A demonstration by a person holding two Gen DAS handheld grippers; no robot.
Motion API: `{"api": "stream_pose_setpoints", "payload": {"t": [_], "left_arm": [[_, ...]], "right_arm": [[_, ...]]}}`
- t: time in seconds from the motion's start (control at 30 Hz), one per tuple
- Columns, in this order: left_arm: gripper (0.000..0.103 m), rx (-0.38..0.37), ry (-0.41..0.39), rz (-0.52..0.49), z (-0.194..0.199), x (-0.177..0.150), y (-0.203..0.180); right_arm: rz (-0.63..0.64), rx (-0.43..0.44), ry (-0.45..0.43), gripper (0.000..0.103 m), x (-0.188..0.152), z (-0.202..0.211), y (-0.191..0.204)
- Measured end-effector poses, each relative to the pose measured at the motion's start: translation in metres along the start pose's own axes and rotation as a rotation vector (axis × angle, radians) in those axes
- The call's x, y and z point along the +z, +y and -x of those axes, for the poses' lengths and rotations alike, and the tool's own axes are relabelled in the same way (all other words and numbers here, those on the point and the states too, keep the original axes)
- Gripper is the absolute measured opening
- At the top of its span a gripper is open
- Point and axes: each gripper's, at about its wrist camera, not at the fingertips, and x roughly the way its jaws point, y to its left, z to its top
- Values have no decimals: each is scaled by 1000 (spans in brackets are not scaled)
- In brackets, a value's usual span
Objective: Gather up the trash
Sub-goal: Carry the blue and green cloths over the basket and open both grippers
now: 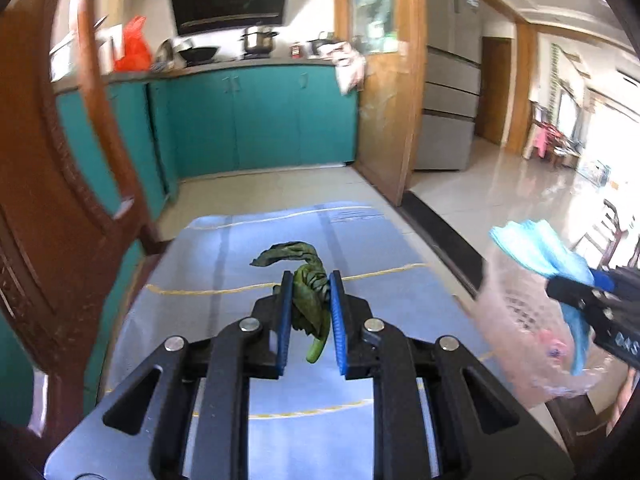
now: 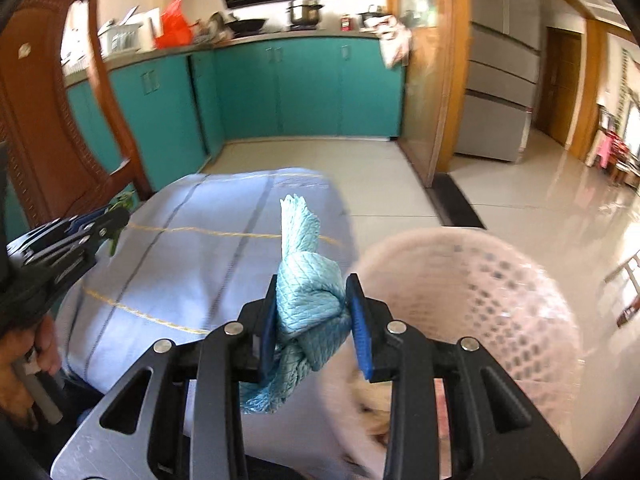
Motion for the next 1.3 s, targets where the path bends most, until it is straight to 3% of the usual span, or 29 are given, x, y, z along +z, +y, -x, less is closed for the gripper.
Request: {"api": "stream_pose_setpoints", "payload": {"t": [0.33,0.57,0.8,1.1,1.13,1.17,1.2,1.23,1.3], "left_arm": [[19,-204,-39,-197,15,16,-148],[19,-316,16,-263,-4,12,-211],[19,-343,84,-284,-25,1,-236],[22,-387,135,-270,-43,1,-236],[33,-389,140,-277,-44,0,-237],[58,-387,141,-279,-45,-1,-237],[70,-383,135,-274,-44,-2,-237],[78,-377,122,-263,-43,-2,-235],[78,-371,117,-253,-41,-3,-231]], "right_arm": [[-125,-138,-50,33,-25,45,-94],[-205,-190,-53,33,-46,64,-145],[-226,-184,-52,33,-50,62,-154],[-220,-179,-49,33,-47,56,-152],[-220,-179,-48,33,-47,56,-153],[-220,-180,-46,33,-47,55,-153],[-220,-180,-44,33,-48,57,-153],[-220,-179,-42,33,-48,56,-153],[-223,-176,-35,33,-47,53,-153]]}}
